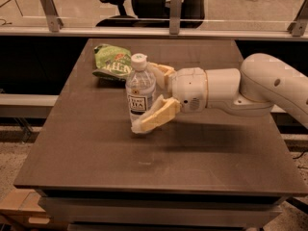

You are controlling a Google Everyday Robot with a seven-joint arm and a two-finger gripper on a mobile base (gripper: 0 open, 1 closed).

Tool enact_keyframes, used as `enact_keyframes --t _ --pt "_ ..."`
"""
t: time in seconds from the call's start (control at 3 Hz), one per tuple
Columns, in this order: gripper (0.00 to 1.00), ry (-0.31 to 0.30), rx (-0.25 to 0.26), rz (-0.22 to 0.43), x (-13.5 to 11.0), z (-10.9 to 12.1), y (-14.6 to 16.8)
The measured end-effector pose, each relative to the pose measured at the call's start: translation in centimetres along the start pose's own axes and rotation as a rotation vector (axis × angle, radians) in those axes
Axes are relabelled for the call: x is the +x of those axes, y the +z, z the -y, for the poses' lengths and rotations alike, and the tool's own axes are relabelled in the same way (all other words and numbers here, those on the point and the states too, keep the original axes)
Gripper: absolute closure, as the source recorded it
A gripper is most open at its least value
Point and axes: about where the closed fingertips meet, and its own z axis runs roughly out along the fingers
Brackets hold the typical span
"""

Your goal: Place blue plastic bottle upright

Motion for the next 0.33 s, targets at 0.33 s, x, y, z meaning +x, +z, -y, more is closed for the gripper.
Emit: enact_keyframes --t 0.33 --pt "0.00 0.000 0.000 0.000 0.00 0.00 0.01"
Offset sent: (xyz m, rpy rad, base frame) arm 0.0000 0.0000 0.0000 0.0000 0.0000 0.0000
